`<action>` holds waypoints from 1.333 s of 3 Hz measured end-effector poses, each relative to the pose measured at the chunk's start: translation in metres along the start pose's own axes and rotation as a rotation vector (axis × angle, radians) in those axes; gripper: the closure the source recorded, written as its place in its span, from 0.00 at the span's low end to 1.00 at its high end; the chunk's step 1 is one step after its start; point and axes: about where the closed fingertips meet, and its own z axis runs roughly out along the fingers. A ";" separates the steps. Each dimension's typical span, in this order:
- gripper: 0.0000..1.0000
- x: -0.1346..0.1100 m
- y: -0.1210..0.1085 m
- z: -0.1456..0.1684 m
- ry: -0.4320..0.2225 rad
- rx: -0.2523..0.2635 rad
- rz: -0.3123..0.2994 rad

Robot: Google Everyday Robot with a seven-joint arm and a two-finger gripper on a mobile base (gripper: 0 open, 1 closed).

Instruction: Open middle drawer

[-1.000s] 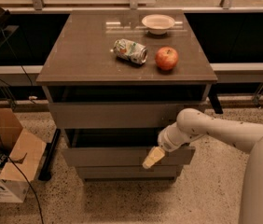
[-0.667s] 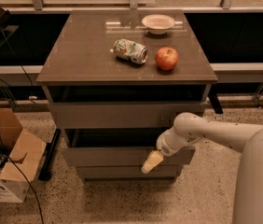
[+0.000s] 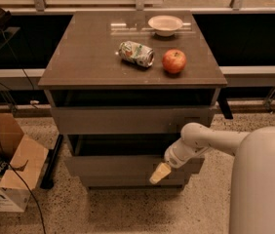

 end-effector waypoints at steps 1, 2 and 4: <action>0.36 -0.002 0.000 -0.004 0.002 -0.002 0.002; 0.59 -0.004 0.000 -0.008 0.002 -0.002 0.002; 0.25 0.017 0.021 -0.004 0.067 -0.072 0.007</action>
Offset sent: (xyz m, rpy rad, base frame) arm -0.0601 -0.0053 -0.0053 -0.0937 0.0945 0.1147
